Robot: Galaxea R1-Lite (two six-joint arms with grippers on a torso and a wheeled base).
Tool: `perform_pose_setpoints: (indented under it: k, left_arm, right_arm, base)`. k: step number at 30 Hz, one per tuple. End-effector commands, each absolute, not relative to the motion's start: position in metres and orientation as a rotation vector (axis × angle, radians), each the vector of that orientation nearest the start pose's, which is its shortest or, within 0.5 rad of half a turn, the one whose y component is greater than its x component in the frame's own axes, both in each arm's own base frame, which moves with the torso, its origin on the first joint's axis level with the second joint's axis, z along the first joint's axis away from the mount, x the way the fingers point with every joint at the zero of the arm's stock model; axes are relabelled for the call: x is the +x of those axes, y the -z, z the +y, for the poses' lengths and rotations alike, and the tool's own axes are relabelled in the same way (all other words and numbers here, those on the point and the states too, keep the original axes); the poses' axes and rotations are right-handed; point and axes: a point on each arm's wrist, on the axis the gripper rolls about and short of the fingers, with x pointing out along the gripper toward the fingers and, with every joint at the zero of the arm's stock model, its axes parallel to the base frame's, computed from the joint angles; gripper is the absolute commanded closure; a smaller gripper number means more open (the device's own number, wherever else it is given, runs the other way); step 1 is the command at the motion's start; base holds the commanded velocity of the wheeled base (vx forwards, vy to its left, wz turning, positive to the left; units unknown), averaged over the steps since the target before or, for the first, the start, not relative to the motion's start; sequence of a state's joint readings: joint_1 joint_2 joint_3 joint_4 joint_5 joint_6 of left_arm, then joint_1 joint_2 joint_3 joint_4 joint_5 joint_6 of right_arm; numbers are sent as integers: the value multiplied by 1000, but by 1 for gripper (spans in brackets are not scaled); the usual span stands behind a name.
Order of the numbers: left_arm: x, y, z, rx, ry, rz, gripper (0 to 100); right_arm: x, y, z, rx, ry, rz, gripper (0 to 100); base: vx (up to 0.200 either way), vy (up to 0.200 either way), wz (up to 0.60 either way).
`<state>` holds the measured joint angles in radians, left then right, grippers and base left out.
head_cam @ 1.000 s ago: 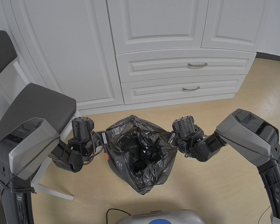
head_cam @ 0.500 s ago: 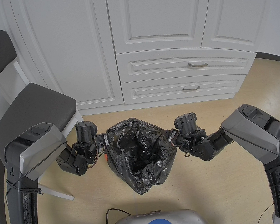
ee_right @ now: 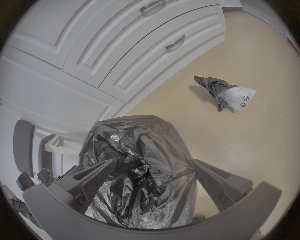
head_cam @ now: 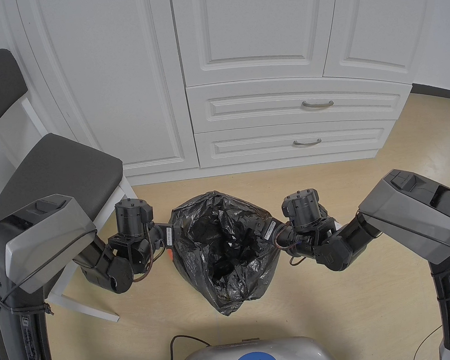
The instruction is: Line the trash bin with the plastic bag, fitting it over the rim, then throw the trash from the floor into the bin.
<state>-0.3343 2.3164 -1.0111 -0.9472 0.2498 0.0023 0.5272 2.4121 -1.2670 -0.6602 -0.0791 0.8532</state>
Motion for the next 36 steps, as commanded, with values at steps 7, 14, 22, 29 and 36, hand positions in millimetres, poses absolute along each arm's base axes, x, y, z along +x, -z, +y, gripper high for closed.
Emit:
perform_pose_setpoints:
  k: [7, 14, 22, 29, 36]
  left_arm:
    - [365, -33, -152, 439, -24, 232, 0]
    - [366, -20, -149, 533, -40, 167, 0]
    - [366, -20, -149, 538, -40, 169, 0]
    - [366, -19, -149, 540, -39, 170, 0]
    - [365, -20, -148, 543, -41, 169, 0]
  right_arm:
    - [380, -12, 227, 660, -270, 603, 0]
    - [379, -11, 227, 659, -270, 605, 0]
    - [379, -11, 227, 659, -270, 605, 0]
    - [379, -11, 227, 659, -270, 605, 0]
    - [379, -12, 227, 658, -272, 603, 0]
  base:
    - [0, 0, 0]
    - [0, 0, 0]
    - [0, 0, 0]
    - [0, 0, 0]
    - [0, 0, 0]
